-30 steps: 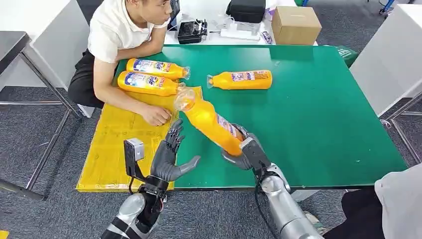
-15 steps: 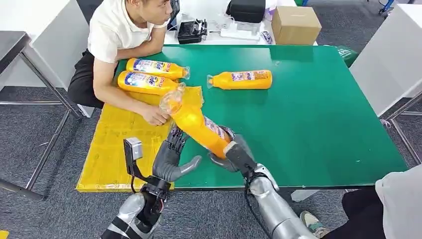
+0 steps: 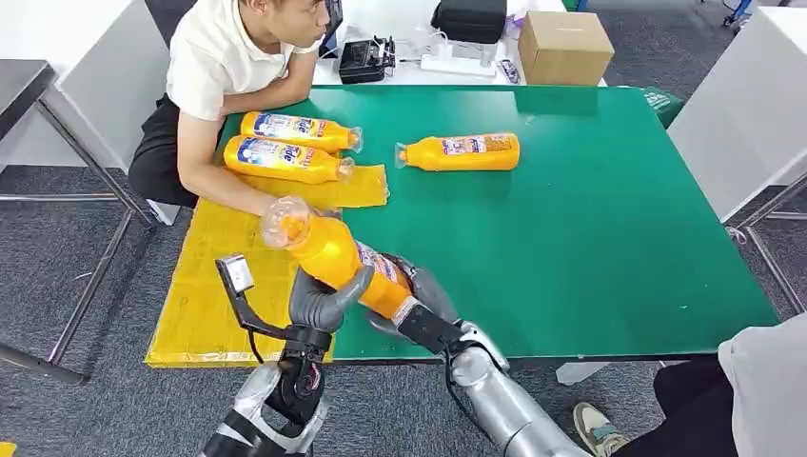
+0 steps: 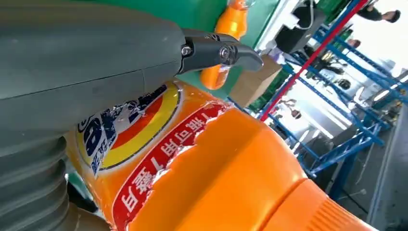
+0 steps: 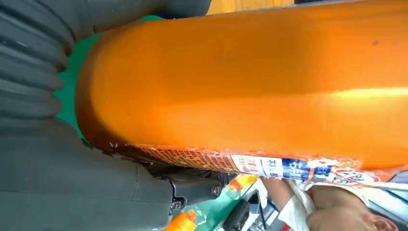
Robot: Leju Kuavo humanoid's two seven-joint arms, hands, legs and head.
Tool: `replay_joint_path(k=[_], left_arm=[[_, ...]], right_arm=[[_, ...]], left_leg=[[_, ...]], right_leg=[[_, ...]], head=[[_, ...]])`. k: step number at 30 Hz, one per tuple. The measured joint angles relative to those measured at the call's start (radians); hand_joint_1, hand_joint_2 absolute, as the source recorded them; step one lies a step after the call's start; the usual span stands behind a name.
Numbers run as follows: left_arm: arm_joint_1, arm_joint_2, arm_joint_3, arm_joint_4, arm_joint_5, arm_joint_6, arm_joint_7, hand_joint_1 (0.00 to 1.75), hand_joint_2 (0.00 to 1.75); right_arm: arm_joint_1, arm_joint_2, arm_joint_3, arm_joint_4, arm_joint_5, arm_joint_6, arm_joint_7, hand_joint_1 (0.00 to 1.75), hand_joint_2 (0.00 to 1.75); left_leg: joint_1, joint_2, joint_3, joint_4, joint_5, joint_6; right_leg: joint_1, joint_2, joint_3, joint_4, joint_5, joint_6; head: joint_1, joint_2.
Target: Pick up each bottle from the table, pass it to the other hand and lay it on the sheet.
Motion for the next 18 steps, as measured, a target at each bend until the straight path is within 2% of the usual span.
replay_joint_path(k=[2, 3, 4, 5, 7, 8, 9, 10, 12, 13, 18], left_arm=[[-0.001, -0.001, 0.0, 0.0, -0.001, 0.005, -0.005, 0.0, 1.75], [-0.001, -0.003, 0.0, 0.0, -0.001, 0.006, -0.005, 0.09, 1.75], [-0.001, -0.003, 0.0, 0.0, -0.001, 0.007, -0.005, 1.54, 1.75], [-0.001, -0.003, 0.0, 0.0, -0.001, 0.007, -0.006, 1.75, 1.75], [-0.004, -0.003, -0.001, 0.0, -0.002, 0.007, -0.012, 1.75, 1.75], [-0.005, -0.003, -0.002, 0.0, -0.013, 0.01, -0.023, 1.75, 1.75], [-0.006, -0.003, -0.004, 0.0, -0.034, 0.024, -0.039, 1.75, 1.75], [-0.009, -0.003, -0.008, 0.0, -0.056, 0.043, -0.052, 1.75, 1.75], [-0.019, -0.007, -0.016, 0.0, -0.088, 0.073, -0.063, 1.75, 1.75], [-0.026, -0.01, -0.018, 0.001, -0.095, 0.082, -0.064, 1.75, 1.75], [-0.035, -0.012, -0.014, 0.003, -0.116, 0.103, -0.09, 1.75, 1.75]], right_arm=[[-0.002, 0.004, 0.002, 0.006, -0.002, -0.001, 0.0, 1.75, 1.75], [-0.003, 0.006, 0.003, 0.008, -0.003, -0.001, 0.0, 1.75, 1.75], [-0.003, 0.007, 0.003, 0.01, -0.004, -0.001, -0.001, 1.75, 1.75], [-0.004, 0.008, 0.004, 0.012, -0.004, -0.001, -0.001, 1.75, 1.75], [-0.007, 0.008, 0.007, 0.015, -0.013, 0.0, -0.002, 1.62, 1.75], [-0.008, 0.01, 0.009, 0.016, -0.018, 0.001, -0.002, 1.38, 1.75], [-0.009, 0.011, 0.01, 0.016, -0.024, 0.0, -0.002, 0.1, 1.75], [-0.009, 0.013, 0.012, 0.017, -0.03, 0.0, -0.002, 0.0, 1.75], [-0.007, 0.016, 0.017, 0.017, -0.051, 0.003, -0.005, 0.0, 1.75], [-0.005, 0.017, 0.021, 0.017, -0.061, 0.018, -0.009, 0.0, 0.0], [0.03, 0.022, 0.035, -0.015, -0.115, 0.079, -0.024, 0.0, 0.0]], left_leg=[[0.0, 0.0, 0.0, 0.0, 0.0, 0.0], [0.0, 0.0, 0.0, 0.0, 0.0, 0.0], [0.0, 0.0, 0.0, 0.0, 0.0, 0.0], [0.0, 0.0, 0.0, 0.0, 0.0, 0.0], [0.0, 0.0, 0.0, 0.0, 0.0, 0.0], [0.0, 0.0, 0.0, 0.0, 0.0, 0.0], [0.0, 0.0, 0.0, 0.0, 0.0, 0.0], [0.0, 0.0, 0.0, 0.0, 0.0, 0.0], [0.0, 0.0, 0.0, 0.0, 0.0, 0.0], [0.0, 0.0, 0.0, 0.0, 0.0, 0.0], [0.0, 0.0, 0.0, 0.0, 0.0, 0.0]], right_leg=[[0.0, 0.0, 0.0, 0.0, 0.0, 0.0], [0.0, 0.0, 0.0, 0.0, 0.0, 0.0], [0.0, 0.0, 0.0, 0.0, 0.0, 0.0], [0.0, 0.0, 0.0, 0.0, 0.0, 0.0], [0.0, 0.0, 0.0, 0.0, 0.0, 0.0], [0.0, 0.0, -0.001, 0.0, 0.0, 0.0], [0.0, 0.0, -0.001, 0.0, 0.0, 0.0], [0.0, 0.0, -0.001, 0.0, 0.0, 0.0], [0.0, 0.0, -0.001, 0.0, 0.0, 0.0], [0.0, 0.0, 0.0, 0.0, 0.0, 0.0], [0.0, 0.0, 0.0, 0.0, 0.0, 0.0]], head=[[0.0, 0.0], [0.0, 0.0], [0.0, 0.0], [0.0, 0.0], [0.0, 0.0], [0.0, 0.0], [0.0, 0.0], [0.0, 0.0], [0.0, 0.0], [0.0, 0.0], [0.0, 0.0]])
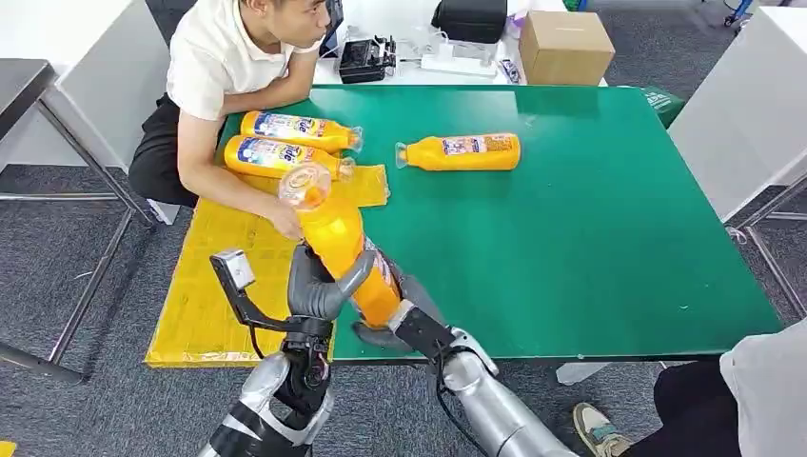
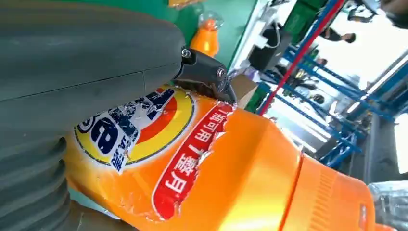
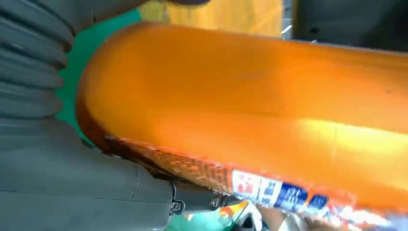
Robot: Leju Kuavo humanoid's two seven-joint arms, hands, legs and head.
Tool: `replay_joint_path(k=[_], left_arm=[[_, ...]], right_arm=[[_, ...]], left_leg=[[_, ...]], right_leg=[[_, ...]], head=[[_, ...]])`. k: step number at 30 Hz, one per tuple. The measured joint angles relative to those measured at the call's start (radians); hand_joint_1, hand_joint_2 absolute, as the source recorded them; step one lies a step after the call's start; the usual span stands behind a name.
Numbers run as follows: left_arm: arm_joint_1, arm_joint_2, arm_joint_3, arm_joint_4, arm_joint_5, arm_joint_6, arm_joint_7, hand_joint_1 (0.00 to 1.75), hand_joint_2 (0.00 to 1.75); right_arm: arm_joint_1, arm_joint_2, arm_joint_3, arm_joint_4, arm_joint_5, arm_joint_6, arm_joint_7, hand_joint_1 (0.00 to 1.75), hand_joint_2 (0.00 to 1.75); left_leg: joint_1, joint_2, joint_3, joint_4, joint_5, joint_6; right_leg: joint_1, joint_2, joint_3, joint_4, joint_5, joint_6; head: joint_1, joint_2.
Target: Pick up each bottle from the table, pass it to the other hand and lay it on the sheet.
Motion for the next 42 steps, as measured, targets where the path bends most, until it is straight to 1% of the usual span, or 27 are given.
replay_joint_path(k=[2, 5, 8, 12, 17, 19, 21, 23, 24, 25, 26, 27, 29, 30, 32, 33, 35, 36, 37, 39, 41, 42], left_arm=[[-0.003, 0.003, 0.003, 0.0, -0.017, 0.006, -0.01, 1.75, 1.75], [-0.005, 0.015, 0.009, 0.0, -0.05, 0.003, -0.016, 1.75, 1.75], [-0.004, 0.031, 0.023, 0.0, -0.066, -0.026, 0.0, 1.75, 1.75], [-0.002, 0.063, 0.077, 0.0, -0.065, -0.042, 0.024, 1.75, 1.75], [-0.002, 0.089, 0.119, 0.001, -0.071, -0.044, 0.03, 1.75, 1.75], [-0.002, 0.094, 0.13, 0.001, -0.101, -0.016, 0.031, 1.75, 1.75], [-0.003, 0.101, 0.148, 0.002, -0.226, 0.102, 0.011, 1.75, 1.75], [-0.006, 0.118, 0.165, 0.005, -0.501, 0.31, -0.029, 1.75, 1.75], [-0.008, 0.126, 0.176, 0.006, -0.618, 0.371, -0.033, 1.75, 1.75], [-0.008, 0.129, 0.187, 0.006, -0.711, 0.378, -0.022, 1.75, 1.75], [-0.007, 0.132, 0.201, 0.007, -0.756, 0.341, -0.009, 1.75, 1.75], [-0.007, 0.134, 0.209, 0.008, -0.746, 0.317, -0.007, 1.75, 1.75], [-0.011, 0.135, 0.218, 0.015, -0.774, 0.334, -0.01, 1.75, 1.75], [-0.021, 0.136, 0.221, 0.026, -0.841, 0.363, -0.003, 1.75, 1.75], [-0.063, 0.142, 0.221, 0.075, -1.084, 0.453, 0.049, 1.75, 1.75], [-0.087, 0.144, 0.222, 0.118, -1.264, 0.502, 0.087, 1.75, 1.75], [-0.137, 0.148, 0.237, 0.213, -1.533, 0.531, 0.113, 1.75, 1.75], [-0.158, 0.148, 0.248, 0.271, -1.61, 0.527, 0.114, 1.75, 1.75], [-0.174, 0.148, 0.255, 0.322, -1.635, 0.516, 0.114, 1.75, 1.75], [-0.198, 0.147, 0.262, 0.405, -1.573, 0.506, 0.118, 1.75, 1.75], [-0.232, 0.148, 0.264, 0.486, -1.6, 0.501, 0.165, 1.75, 1.75], [-0.251, 0.15, 0.257, 0.541, -1.665, 0.485, 0.215, 1.75, 1.75]], right_arm=[[0.029, 0.0, 0.005, -0.05, -0.033, 0.028, -0.005, 0.0, 0.0], [0.081, -0.007, 0.011, -0.129, -0.064, 0.036, 0.007, 0.0, 0.0], [0.129, -0.015, 0.014, -0.204, -0.085, 0.024, 0.01, 0.0, 0.0], [0.203, -0.025, 0.015, -0.328, -0.095, 0.002, -0.008, 0.0, 0.0], [0.241, -0.032, 0.016, -0.409, -0.093, -0.004, -0.008, 0.0, 0.0], [0.249, -0.035, 0.016, -0.428, -0.074, -0.043, -0.01, 0.0, 0.0], [0.268, -0.037, 0.014, -0.458, -0.045, -0.129, -0.01, 0.0, 0.0], [0.299, -0.039, 0.009, -0.508, -0.046, -0.181, -0.006, 0.0, 0.0], [0.312, -0.04, 0.007, -0.531, -0.046, -0.191, 0.001, 0.0, 0.0], [0.32, -0.04, 0.006, -0.554, -0.041, -0.202, 0.01, 0.0, 0.0], [0.326, -0.04, 0.005, -0.574, -0.039, -0.208, 0.015, 0.0, 0.0], [0.329, -0.04, 0.005, -0.586, -0.038, -0.209, 0.018, 0.0, 0.0], [0.331, -0.038, 0.005, -0.595, -0.04, -0.209, 0.021, 0.0, 0.0], [0.331, -0.036, 0.006, -0.595, -0.048, -0.208, 0.021, 0.0, 0.0], [0.326, -0.031, 0.007, -0.594, -0.067, -0.198, 0.015, 0.0, 0.0], [0.319, -0.028, 0.009, -0.59, -0.075, -0.19, 0.012, 0.0, 0.0], [0.301, -0.019, 0.011, -0.581, -0.091, -0.181, 0.009, 0.0, 0.0], [0.293, -0.016, 0.011, -0.575, -0.097, -0.178, 0.009, 0.0, 0.0], [0.288, -0.013, 0.011, -0.571, -0.102, -0.174, 0.009, 0.0, 0.0], [0.281, -0.011, 0.011, -0.563, -0.107, -0.172, 0.009, 0.0, 0.0], [0.277, -0.01, 0.011, -0.556, -0.112, -0.168, 0.009, 0.0, 0.0], [0.273, -0.01, 0.011, -0.552, -0.114, -0.163, 0.009, 0.0, 0.0]], left_leg=[[0.0, 0.0, 0.0, 0.0, 0.0, 0.0], [0.0, 0.0, 0.0, 0.0, 0.0, 0.0], [0.0, 0.0, -0.001, 0.0, 0.0, 0.0], [0.0, 0.001, -0.001, 0.0, 0.0, 0.0], [0.0, 0.0, -0.001, 0.0, 0.0, 0.0], [0.0, 0.0, -0.001, 0.0, 0.0, 0.0], [0.0, 0.0, -0.001, 0.0, 0.0, 0.0], [0.0, 0.0, -0.001, 0.0, 0.0, 0.0], [0.0, 0.0, -0.001, 0.0, 0.0, 0.0], [0.0, -0.001, -0.001, 0.0, 0.0, 0.0], [0.0, -0.001, -0.001, 0.0, 0.0, 0.0], [0.0, -0.001, -0.001, 0.0, 0.0, 0.0], [0.0, 0.001, -0.001, 0.0, 0.0, 0.0], [0.0, 0.001, -0.001, 0.0, 0.0, 0.0], [0.0, 0.0, -0.001, 0.0, 0.001, 0.0], [0.0, -0.001, -0.001, 0.0, 0.001, 0.0], [0.0, -0.001, -0.001, 0.0, 0.002, 0.0], [0.0, 0.0, 0.0, 0.0, 0.002, 0.0], [0.0, 0.001, 0.0, 0.0, 0.002, 0.0], [0.0, 0.001, 0.0, 0.0, 0.002, 0.0], [0.0, 0.0, 0.0, 0.0, 0.002, 0.0], [0.0, -0.001, 0.0, 0.0, 0.002, 0.0]], right_leg=[[0.0, 0.0, 0.0, 0.0, 0.0, 0.0], [0.0, 0.0, 0.0, 0.0, 0.0, 0.0], [0.0, 0.0, 0.0, 0.0, 0.0, 0.0], [0.0, 0.0, -0.001, 0.0, 0.0, 0.0], [0.0, 0.0, -0.001, 0.0, 0.0, 0.0], [0.0, 0.0, -0.001, 0.0, 0.0, 0.0], [0.0, 0.0, -0.001, 0.0, 0.0, 0.0], [0.0, 0.0, -0.001, 0.0, 0.0, 0.0], [0.0, 0.0, -0.001, 0.0, 0.0, 0.0], [0.0, 0.0, -0.001, 0.0, -0.001, 0.0], [0.0, 0.0, -0.001, 0.0, -0.001, 0.0], [0.0, 0.0, -0.001, 0.0, -0.001, 0.0], [0.0, 0.0, -0.002, 0.0, -0.001, -0.001], [0.0, 0.0, -0.002, 0.0, 0.0, -0.001], [0.0, 0.0, -0.001, 0.0, 0.0, -0.001], [0.0, -0.001, -0.001, 0.0, 0.0, -0.001], [0.0, 0.0, 0.0, 0.0, 0.0, -0.001], [0.0, 0.0, 0.0, 0.0, 0.0, -0.001], [0.0, 0.0, 0.0, 0.0, 0.001, -0.001], [0.0, 0.0, 0.0, 0.0, 0.001, -0.001], [0.0, 0.0, 0.0, 0.0, 0.001, -0.001], [0.0, -0.001, 0.0, 0.0, 0.0, 0.0]], head=[[0.0, 0.0], [0.0, 0.0], [0.0, 0.0], [0.0, 0.0], [0.0, 0.0], [0.0, 0.0], [0.001, 0.0], [0.0, 0.0], [0.0, 0.0], [0.0, 0.0], [0.0, 0.0], [0.0, 0.0], [0.0, 0.0], [0.0, 0.0], [0.0, 0.0], [0.0, 0.0], [0.0, 0.0], [0.0, 0.0], [0.0, 0.0], [0.0, 0.0], [0.0, 0.0], [0.0, 0.0]])
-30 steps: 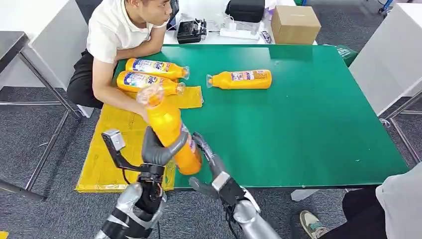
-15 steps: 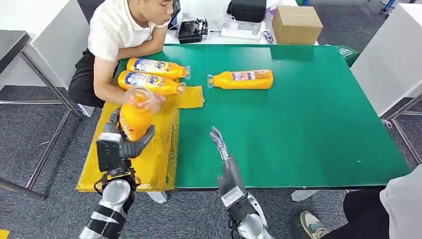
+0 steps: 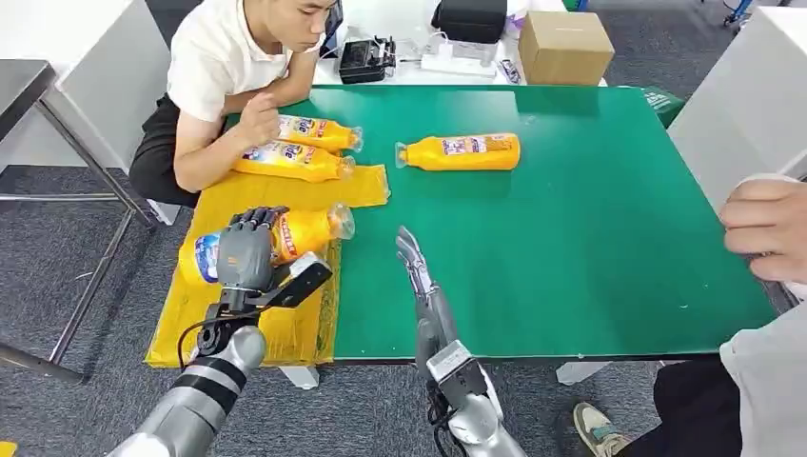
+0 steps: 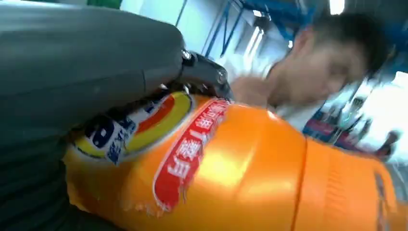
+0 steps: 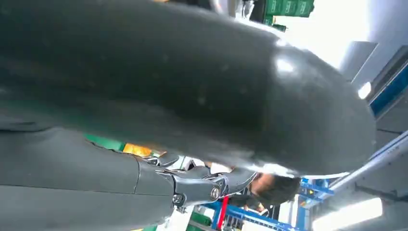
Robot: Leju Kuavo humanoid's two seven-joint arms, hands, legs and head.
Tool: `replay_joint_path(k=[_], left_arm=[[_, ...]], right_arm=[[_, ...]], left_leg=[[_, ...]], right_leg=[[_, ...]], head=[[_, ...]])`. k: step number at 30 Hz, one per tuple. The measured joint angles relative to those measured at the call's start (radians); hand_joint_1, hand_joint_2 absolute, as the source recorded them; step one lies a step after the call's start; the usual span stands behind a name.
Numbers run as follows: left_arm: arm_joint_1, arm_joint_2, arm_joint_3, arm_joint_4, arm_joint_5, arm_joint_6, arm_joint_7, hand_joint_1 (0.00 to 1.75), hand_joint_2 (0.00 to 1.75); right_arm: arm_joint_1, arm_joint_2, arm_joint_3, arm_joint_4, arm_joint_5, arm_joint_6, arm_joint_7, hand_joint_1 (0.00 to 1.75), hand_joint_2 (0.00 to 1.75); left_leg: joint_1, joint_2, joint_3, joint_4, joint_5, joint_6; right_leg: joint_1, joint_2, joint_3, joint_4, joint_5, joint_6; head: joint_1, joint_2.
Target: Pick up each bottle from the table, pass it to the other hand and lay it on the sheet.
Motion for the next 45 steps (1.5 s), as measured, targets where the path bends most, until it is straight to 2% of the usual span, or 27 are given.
replay_joint_path(k=[3, 6, 7, 8, 9, 10, 11, 12, 18, 19, 24, 33, 34, 37, 39, 43, 45], left_arm=[[-0.055, 0.003, -0.027, 0.134, -0.104, -0.08, 0.088, 1.75, 1.75], [-0.084, 0.001, -0.033, 0.224, -0.093, -0.108, 0.1, 1.75, 1.75], [-0.092, 0.001, -0.033, 0.249, -0.082, -0.118, 0.106, 1.43, 1.75], [-0.099, 0.001, -0.033, 0.269, -0.074, -0.126, 0.11, 1.38, 1.75], [-0.106, 0.001, -0.032, 0.285, -0.067, -0.133, 0.113, 0.37, 1.75], [-0.118, 0.0, -0.033, 0.303, -0.058, -0.152, 0.115, 0.16, 1.75], [-0.13, -0.001, -0.032, 0.318, -0.044, -0.173, 0.115, 0.16, 1.75], [-0.139, -0.002, -0.03, 0.331, -0.031, -0.195, 0.114, 0.0, 1.75], [-0.184, -0.011, -0.003, 0.383, 0.063, -0.37, 0.062, 0.0, 1.75], [-0.189, -0.013, 0.004, 0.387, 0.084, -0.408, 0.044, 0.0, 0.0], [-0.218, -0.021, 0.056, 0.388, 0.223, -0.63, -0.084, 0.0, 0.0], [-0.222, -0.021, 0.099, 0.379, 0.308, -0.749, -0.172, 0.0, 0.0], [-0.219, -0.021, 0.106, 0.372, 0.338, -0.771, -0.191, 0.0, 1.75], [-0.187, -0.021, 0.128, 0.325, 0.492, -0.83, -0.24, 0.0, 1.75], [-0.12, -0.024, 0.154, 0.22, 0.663, -0.805, -0.247, 0.0, 1.75], [-0.001, -0.042, 0.17, 0.014, 0.832, -0.551, -0.259, 0.0, 1.75], [0.05, -0.05, 0.163, -0.089, 0.784, -0.319, -0.268, 0.0, 1.75]], right_arm=[[-0.022, 0.004, 0.0, 0.018, -0.001, 0.005, 0.0, 0.0, 0.0], [-0.035, 0.008, -0.001, 0.037, -0.002, 0.009, 0.0, 0.0, 0.0], [-0.039, 0.01, -0.001, 0.043, -0.003, 0.009, 0.0, 0.0, 0.0], [-0.043, 0.01, -0.001, 0.049, -0.003, 0.009, 0.0, 0.0, 0.0], [-0.045, 0.012, -0.001, 0.053, -0.003, 0.009, 0.0, 0.0, 0.0], [-0.049, 0.013, -0.001, 0.058, -0.003, 0.004, 0.0, 0.0, 0.0], [-0.051, 0.015, -0.002, 0.061, -0.003, 0.0, 0.0, 0.0, 0.0], [-0.053, 0.018, -0.003, 0.065, -0.003, -0.003, 0.0, 0.0, 0.0], [-0.055, 0.026, -0.014, 0.086, -0.002, -0.01, -0.001, 0.0, 0.0], [-0.056, 0.027, -0.016, 0.089, -0.002, -0.01, -0.004, 0.0, 0.0], [-0.057, 0.029, -0.029, 0.105, -0.001, -0.012, -0.016, 0.0, 0.0], [-0.059, 0.029, -0.031, 0.13, 0.0, -0.012, -0.017, 0.0, 0.0], [-0.059, 0.029, -0.031, 0.132, 0.0, -0.014, -0.017, 0.0, 0.0], [-0.058, 0.029, -0.031, 0.136, -0.006, -0.03, -0.018, 0.0, 0.0], [-0.054, 0.027, -0.03, 0.133, -0.009, -0.056, -0.018, 0.0, 0.0], [-0.03, 0.018, -0.029, 0.107, 0.017, -0.114, -0.019, 0.0, 0.0], [-0.019, 0.01, -0.024, 0.087, 0.058, -0.177, -0.019, 0.0, 0.0]], left_leg=[[0.0, 0.001, -0.001, 0.0, 0.0, 0.0], [0.0, 0.002, -0.001, 0.0, 0.0, 0.0], [0.0, 0.002, -0.001, 0.0, 0.0, 0.0], [0.0, 0.002, -0.001, 0.0, 0.0, 0.0], [0.0, 0.001, -0.001, 0.0, 0.0, 0.0], [0.0, 0.0, -0.001, 0.0, 0.0, 0.0], [0.0, 0.0, -0.001, 0.0, 0.0, 0.0], [0.0, 0.0, 0.0, 0.0, 0.0, 0.0], [0.0, -0.001, 0.004, 0.0, 0.0, 0.0], [0.0, -0.002, 0.005, 0.0, 0.0, 0.0], [0.0, -0.003, 0.01, 0.0, 0.0, 0.0], [0.0, -0.005, 0.012, -0.001, 0.001, -0.001], [0.0, -0.005, 0.012, -0.001, 0.001, -0.001], [0.0, -0.004, 0.011, -0.001, 0.001, -0.001], [0.0, -0.001, 0.011, 0.0, 0.0, -0.001], [0.0, 0.0, 0.006, 0.0, 0.0, -0.001], [0.0, 0.0, 0.003, 0.0, 0.0, -0.001]], right_leg=[[0.0, 0.0, 0.0, 0.0, 0.0, 0.0], [0.0, 0.001, -0.001, 0.0, 0.0, 0.0], [0.0, 0.001, -0.001, 0.0, 0.0, 0.0], [0.0, 0.001, -0.001, 0.0, 0.0, 0.0], [0.0, 0.0, -0.001, 0.0, 0.0, 0.0], [0.0, 0.0, 0.0, 0.0, 0.0, 0.0], [0.0, 0.0, 0.0, 0.0, 0.0, 0.0], [0.0, 0.0, 0.0, 0.0, 0.0, 0.0], [0.0, -0.001, 0.004, 0.0, 0.0, 0.0], [0.0, -0.001, 0.006, 0.0, 0.0, 0.0], [0.0, -0.002, 0.011, 0.0, 0.0, 0.0], [0.0, -0.002, 0.013, 0.0, -0.001, 0.0], [0.0, -0.002, 0.013, 0.0, -0.001, 0.0], [0.0, -0.002, 0.013, 0.0, -0.001, 0.0], [0.0, -0.001, 0.011, 0.0, 0.0, 0.0], [0.0, 0.0, 0.005, 0.0, 0.0, 0.0], [0.0, 0.0, 0.003, 0.0, 0.0, 0.0]], head=[[0.0, 0.0], [0.0, 0.0], [0.0, 0.0], [0.0, 0.0], [0.0, 0.0], [0.0, 0.0], [0.0, 0.0], [0.0, 0.0], [0.0, 0.0], [0.0, 0.0], [0.0, 0.0], [0.0, 0.0], [0.0, 0.0], [0.0, 0.0], [0.0, 0.0], [0.0, 0.0], [0.0, 0.0]])
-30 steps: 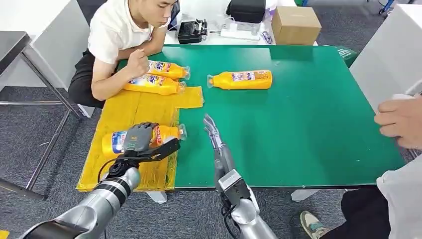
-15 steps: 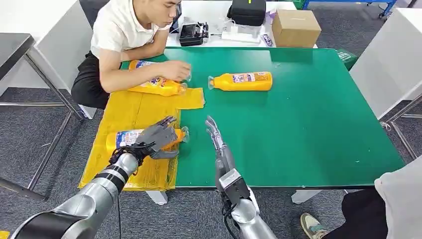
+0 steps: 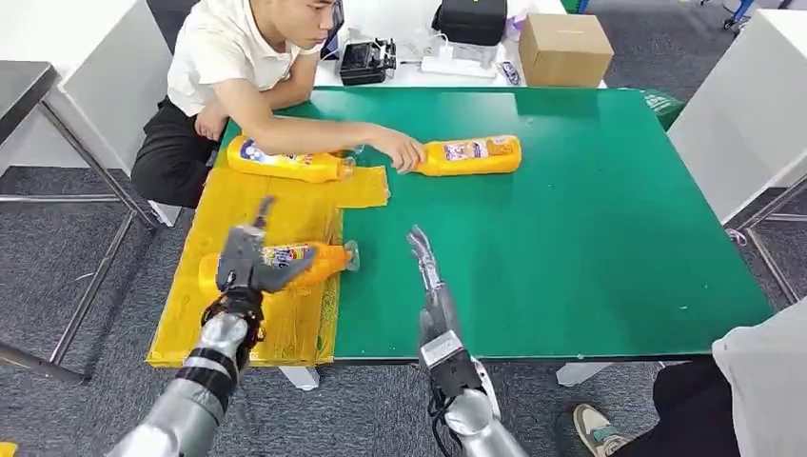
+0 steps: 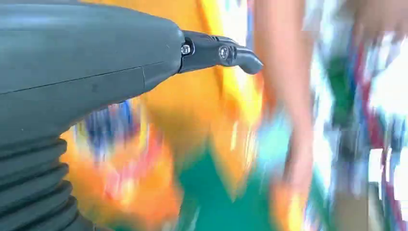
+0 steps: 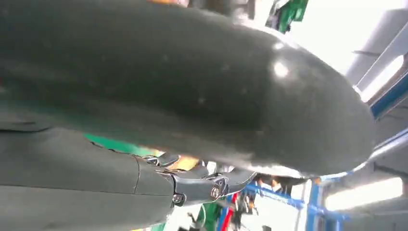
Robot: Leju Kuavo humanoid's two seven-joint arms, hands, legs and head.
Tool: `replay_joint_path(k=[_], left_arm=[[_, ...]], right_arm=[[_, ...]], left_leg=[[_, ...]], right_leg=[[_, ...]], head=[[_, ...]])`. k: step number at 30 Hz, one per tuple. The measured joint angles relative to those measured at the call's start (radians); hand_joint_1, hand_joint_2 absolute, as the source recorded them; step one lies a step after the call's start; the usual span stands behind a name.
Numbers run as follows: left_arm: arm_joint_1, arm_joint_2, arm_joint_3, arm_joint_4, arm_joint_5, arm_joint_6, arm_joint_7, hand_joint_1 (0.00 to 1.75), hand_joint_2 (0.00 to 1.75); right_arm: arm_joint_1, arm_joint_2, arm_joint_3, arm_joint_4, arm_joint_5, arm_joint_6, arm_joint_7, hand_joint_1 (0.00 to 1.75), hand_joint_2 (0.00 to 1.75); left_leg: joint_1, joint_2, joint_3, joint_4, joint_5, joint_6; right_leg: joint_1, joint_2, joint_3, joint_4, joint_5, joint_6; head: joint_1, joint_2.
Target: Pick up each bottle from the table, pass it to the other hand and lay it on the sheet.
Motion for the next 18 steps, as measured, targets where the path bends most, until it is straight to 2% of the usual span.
replay_joint_path(k=[2, 3, 6, 8, 10, 15, 18], left_arm=[[0.034, -0.002, -0.015, -0.09, -0.045, 0.171, 0.0, 0.0, 1.75], [0.046, -0.002, -0.019, -0.125, -0.021, 0.188, 0.007, 0.0, 1.75], [0.082, -0.001, -0.019, -0.21, 0.146, 0.145, 0.056, 0.0, 1.75], [0.106, 0.006, -0.017, -0.267, 0.355, 0.032, 0.143, 0.0, 1.75], [0.133, 0.018, -0.015, -0.305, 0.452, -0.019, 0.166, 0.0, 1.75], [0.158, 0.035, -0.014, -0.356, 0.485, -0.033, 0.175, 0.0, 1.75], [0.175, 0.045, -0.019, -0.372, 0.505, -0.059, 0.185, 0.0, 1.75]], right_arm=[[0.007, -0.009, 0.006, -0.02, 0.034, -0.066, -0.001, 0.0, 0.0], [0.01, -0.013, 0.007, -0.029, 0.053, -0.107, -0.001, 0.0, 1.75], [0.029, -0.034, 0.015, -0.08, 0.129, -0.249, -0.002, 0.0, 1.75], [0.059, -0.058, 0.015, -0.131, 0.202, -0.31, -0.002, 0.0, 1.75], [0.085, -0.078, 0.015, -0.172, 0.233, -0.324, -0.002, 0.0, 1.75], [0.112, -0.103, 0.014, -0.223, 0.251, -0.329, -0.002, 0.0, 1.75], [0.119, -0.109, 0.004, -0.226, 0.343, -0.329, 0.041, 0.0, 1.75]], left_leg=[[0.0, 0.0, -0.001, 0.0, 0.0, 0.0], [0.0, -0.001, -0.001, 0.0, 0.0, 0.0], [0.0, 0.0, -0.001, 0.0, -0.001, -0.001], [0.0, 0.0, -0.002, 0.0, -0.001, -0.001], [0.0, 0.0, -0.002, 0.0, -0.001, -0.001], [0.0, 0.0, -0.002, 0.0, -0.001, -0.001], [0.0, 0.0, -0.002, 0.0, -0.001, -0.001]], right_leg=[[0.0, 0.0, -0.001, 0.0, 0.0, 0.0], [0.0, 0.0, -0.001, 0.0, 0.0, 0.0], [0.0, 0.0, -0.001, 0.0, -0.001, 0.0], [0.0, 0.0, -0.001, 0.0, -0.001, 0.0], [0.0, 0.0, -0.002, 0.0, -0.001, 0.0], [0.0, 0.0, -0.002, 0.0, -0.001, 0.0], [0.0, 0.0, -0.002, 0.0, 0.0, 0.0]], head=[[0.0, 0.0], [0.0, 0.0], [0.0, 0.0], [0.0, 0.0], [0.0, 0.0], [0.0, 0.0], [0.0, 0.0]])
